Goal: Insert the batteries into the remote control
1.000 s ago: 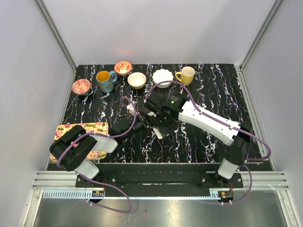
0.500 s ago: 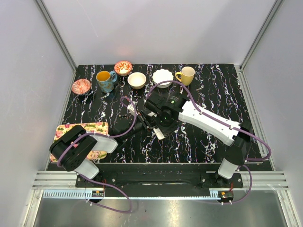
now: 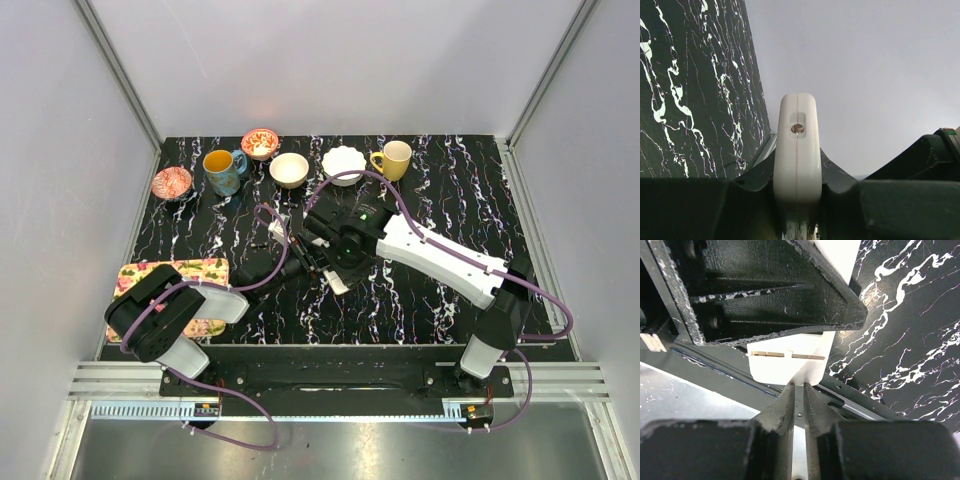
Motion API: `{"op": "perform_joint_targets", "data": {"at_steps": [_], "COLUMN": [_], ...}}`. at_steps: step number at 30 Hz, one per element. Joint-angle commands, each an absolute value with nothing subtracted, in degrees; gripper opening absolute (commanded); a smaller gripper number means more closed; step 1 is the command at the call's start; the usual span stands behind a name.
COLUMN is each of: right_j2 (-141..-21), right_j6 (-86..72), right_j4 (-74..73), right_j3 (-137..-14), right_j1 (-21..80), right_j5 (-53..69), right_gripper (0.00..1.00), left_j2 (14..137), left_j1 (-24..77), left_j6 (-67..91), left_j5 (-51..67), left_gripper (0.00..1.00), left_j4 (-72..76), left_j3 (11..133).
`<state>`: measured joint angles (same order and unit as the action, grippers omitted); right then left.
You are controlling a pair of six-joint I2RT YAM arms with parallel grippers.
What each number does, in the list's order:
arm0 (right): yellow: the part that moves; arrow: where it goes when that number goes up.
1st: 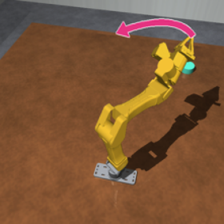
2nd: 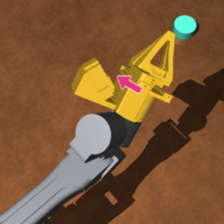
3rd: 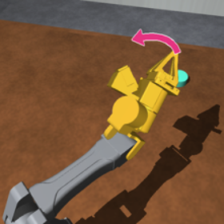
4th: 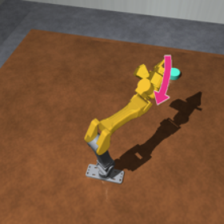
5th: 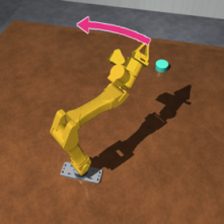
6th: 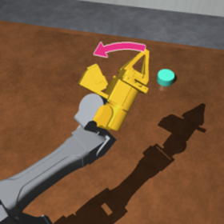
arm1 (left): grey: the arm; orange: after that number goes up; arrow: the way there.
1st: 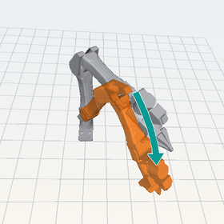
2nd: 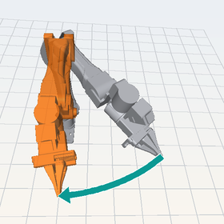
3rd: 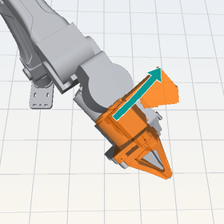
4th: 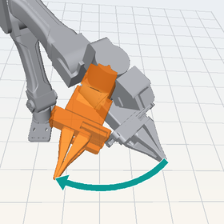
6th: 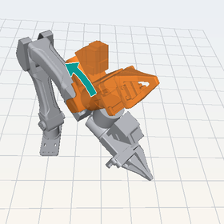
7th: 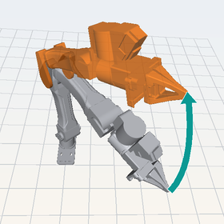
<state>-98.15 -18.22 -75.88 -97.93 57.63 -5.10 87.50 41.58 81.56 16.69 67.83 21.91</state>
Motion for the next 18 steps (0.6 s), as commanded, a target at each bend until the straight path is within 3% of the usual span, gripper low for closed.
{"op": "perform_joint_targets", "data": {"at_steps": [1,18], "right_j2": [-98.35,-96.86], "right_j6": [-18.72,-19.78], "right_j4": [-71.45,-71.98], "right_j3": [-99.93,-101.08], "right_j1": [58.01,58.01], "right_j5": [-6.77,-7.12], "right_gripper": [0.18,0.23], "left_j2": [86.92,88.5], "left_j1": [42.36,42.45], "left_j6": [84.81,85.6], "left_j5": [17.31,16.52], "left_gripper": [0.0,0.0], "left_j4": [80.86,82.17], "left_j3": [22.24,21.71]}}
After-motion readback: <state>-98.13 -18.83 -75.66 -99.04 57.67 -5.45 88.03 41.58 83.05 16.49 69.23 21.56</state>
